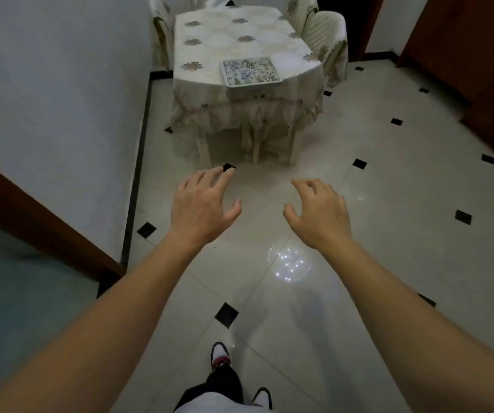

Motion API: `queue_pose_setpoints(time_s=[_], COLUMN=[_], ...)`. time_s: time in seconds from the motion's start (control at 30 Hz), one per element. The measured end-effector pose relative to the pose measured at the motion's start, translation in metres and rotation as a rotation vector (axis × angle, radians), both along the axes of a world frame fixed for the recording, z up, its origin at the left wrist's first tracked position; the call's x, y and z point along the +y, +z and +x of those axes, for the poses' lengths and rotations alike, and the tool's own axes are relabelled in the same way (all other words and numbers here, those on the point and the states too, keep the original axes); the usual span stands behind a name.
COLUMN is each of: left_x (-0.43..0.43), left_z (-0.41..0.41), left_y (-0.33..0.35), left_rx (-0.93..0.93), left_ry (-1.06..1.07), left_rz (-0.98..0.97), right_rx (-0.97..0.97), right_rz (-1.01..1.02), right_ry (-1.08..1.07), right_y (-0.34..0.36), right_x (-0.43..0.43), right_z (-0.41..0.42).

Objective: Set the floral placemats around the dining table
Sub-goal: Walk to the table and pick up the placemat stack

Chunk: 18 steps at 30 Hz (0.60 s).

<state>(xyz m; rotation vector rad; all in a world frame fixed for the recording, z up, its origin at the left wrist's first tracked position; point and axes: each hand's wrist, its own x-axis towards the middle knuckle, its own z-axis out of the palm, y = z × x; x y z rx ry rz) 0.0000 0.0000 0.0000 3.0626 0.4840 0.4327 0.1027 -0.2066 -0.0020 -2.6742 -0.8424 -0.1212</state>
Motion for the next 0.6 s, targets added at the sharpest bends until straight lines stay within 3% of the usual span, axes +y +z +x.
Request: queue_pose_setpoints(time_s=[0.6], left_x=[0.148], left_z=[0.147], left_y=[-0.014], left_rx=[0.001], left_ry=[-0.038], left_rz=[-0.011], right_rx=[-0.036], right_rz=[-0.057], right_ry=[-0.080], right_y=[-0.013], right_x=[0.133], right_z=[0.141])
